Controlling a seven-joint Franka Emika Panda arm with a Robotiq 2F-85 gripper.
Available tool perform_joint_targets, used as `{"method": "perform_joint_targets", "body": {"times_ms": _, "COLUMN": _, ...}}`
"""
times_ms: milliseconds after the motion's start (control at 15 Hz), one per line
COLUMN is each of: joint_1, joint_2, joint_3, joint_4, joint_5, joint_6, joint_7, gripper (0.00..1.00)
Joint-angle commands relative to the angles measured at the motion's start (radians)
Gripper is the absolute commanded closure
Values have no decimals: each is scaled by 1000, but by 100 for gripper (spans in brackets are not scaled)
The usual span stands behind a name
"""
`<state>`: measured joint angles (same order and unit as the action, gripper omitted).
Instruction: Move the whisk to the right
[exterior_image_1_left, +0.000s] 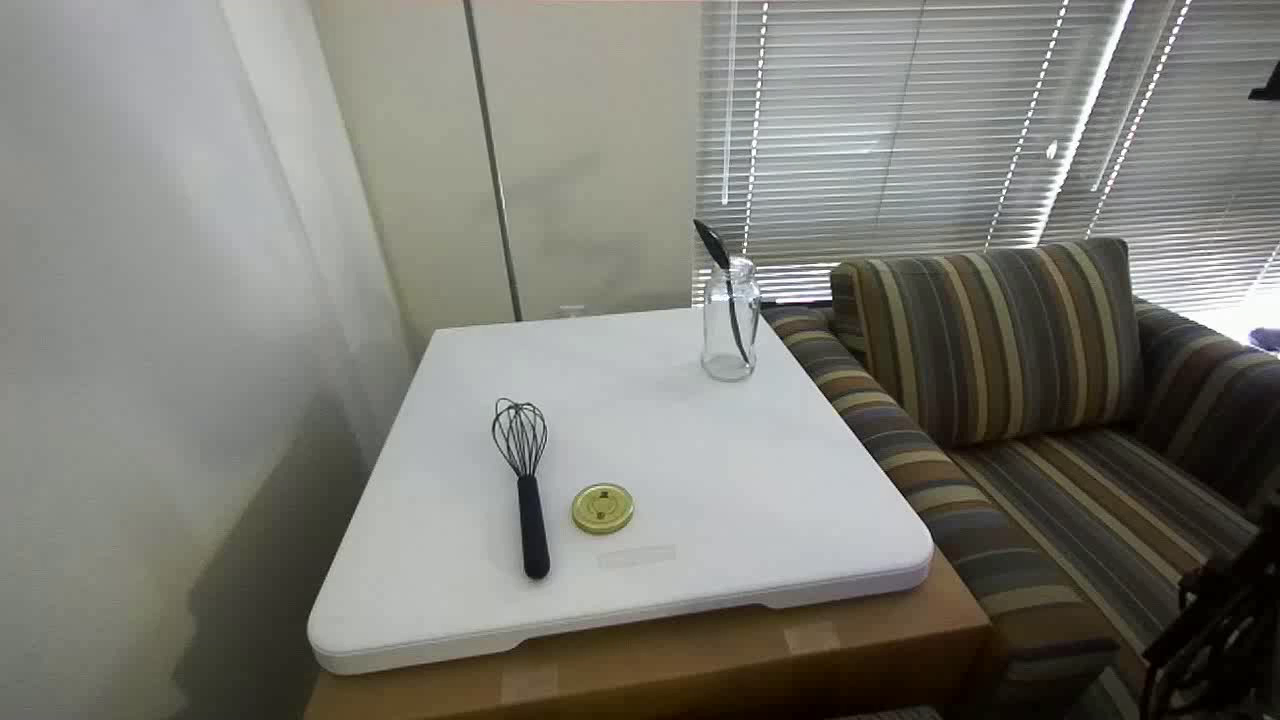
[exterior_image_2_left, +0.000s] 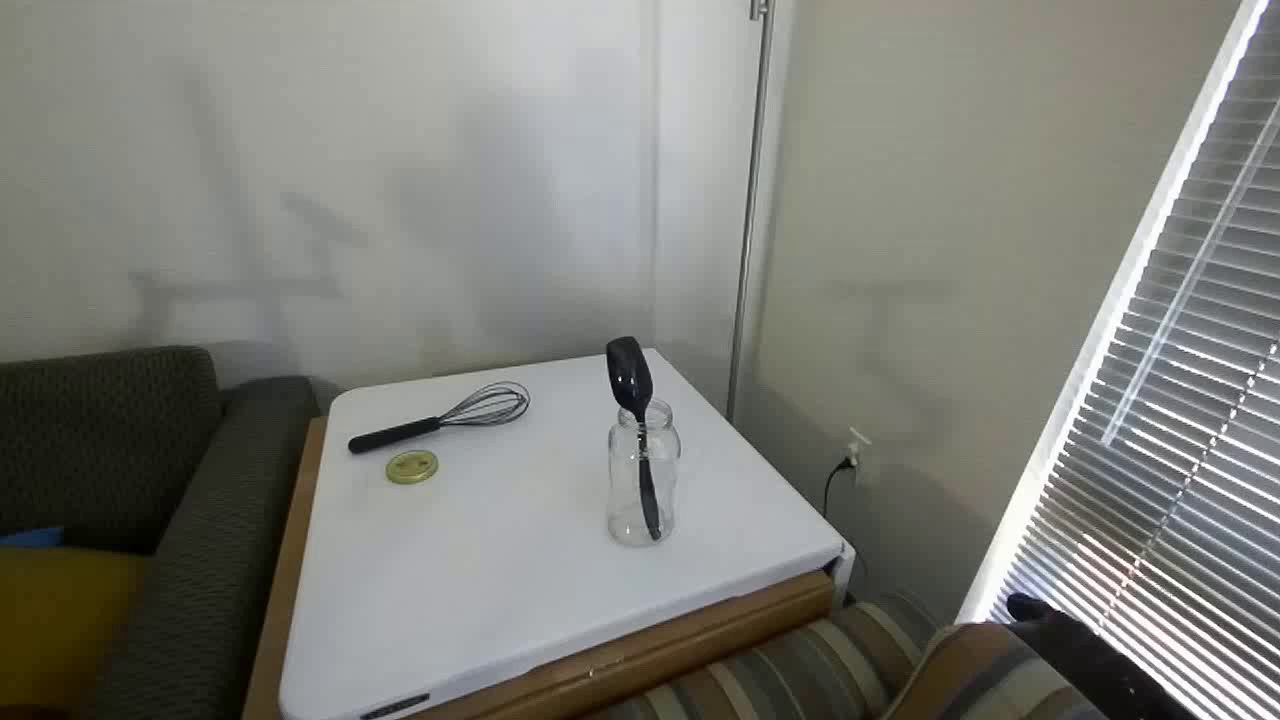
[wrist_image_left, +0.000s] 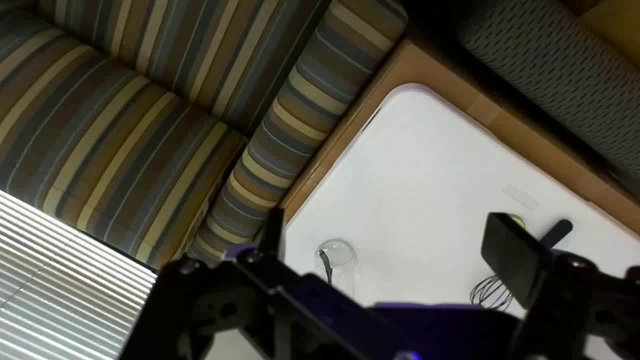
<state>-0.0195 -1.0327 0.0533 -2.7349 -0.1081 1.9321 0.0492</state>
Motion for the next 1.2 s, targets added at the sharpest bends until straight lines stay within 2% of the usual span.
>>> {"method": "perform_joint_targets", "body": {"times_ms": 0, "joint_1": 3, "joint_2": 1, "joint_3": -2, "joint_4": 3, "joint_5": -2, "joint_6": -3, "joint_7": 2, "gripper": 0}}
{"method": "perform_joint_targets", "body": {"times_ms": 533, "joint_1": 7, "joint_2": 14, "joint_3": -1, "joint_4": 4, "joint_5": 2, "joint_6": 5, "joint_7": 1, "gripper": 0}}
{"method": "perform_joint_targets", "body": {"times_ms": 1133, "joint_1": 12, "joint_2": 174, "joint_3": 8, "joint_4": 34, "joint_5": 0, "joint_6": 208, "joint_7": 3, "gripper": 0}}
